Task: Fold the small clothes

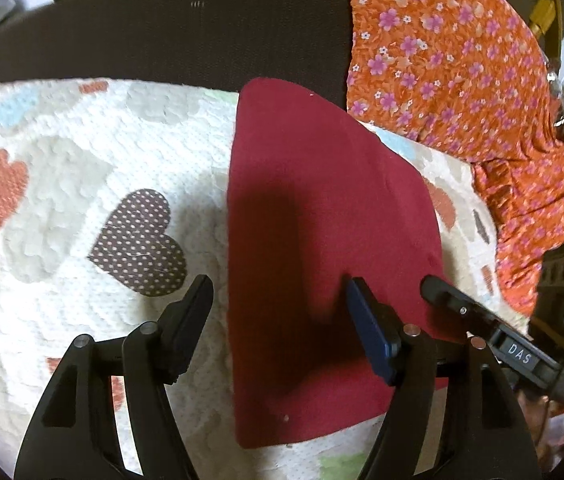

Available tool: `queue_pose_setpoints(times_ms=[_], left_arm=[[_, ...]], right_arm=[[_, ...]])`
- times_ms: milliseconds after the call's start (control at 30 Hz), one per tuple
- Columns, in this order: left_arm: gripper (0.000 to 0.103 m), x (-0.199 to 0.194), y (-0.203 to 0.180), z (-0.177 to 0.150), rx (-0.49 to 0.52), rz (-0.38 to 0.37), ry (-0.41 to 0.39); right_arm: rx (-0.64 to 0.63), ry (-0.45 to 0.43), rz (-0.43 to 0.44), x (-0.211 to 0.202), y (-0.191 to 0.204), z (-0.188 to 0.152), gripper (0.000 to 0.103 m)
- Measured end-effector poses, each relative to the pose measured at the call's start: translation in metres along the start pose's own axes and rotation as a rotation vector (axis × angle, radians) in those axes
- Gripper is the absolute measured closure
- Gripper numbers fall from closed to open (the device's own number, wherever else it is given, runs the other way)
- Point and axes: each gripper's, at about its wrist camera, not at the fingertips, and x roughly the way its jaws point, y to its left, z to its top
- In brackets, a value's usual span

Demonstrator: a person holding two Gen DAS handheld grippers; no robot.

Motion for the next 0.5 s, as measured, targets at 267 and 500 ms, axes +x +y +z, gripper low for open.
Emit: queue_pose_setpoints(times_ms=[267,500], left_arm=[[0.031,0.023,0.01,0.009,-0.05,-0.116,0.067],[0.019,0.046,0.019,0.008,-0.103,-0.166,0.087]], right_arm=[[0.077,0.029,0.109,0.019,-0.022,0.007,0.029],[0.096,0.012,0.164,0.036,-0.024,0.016,0.023]])
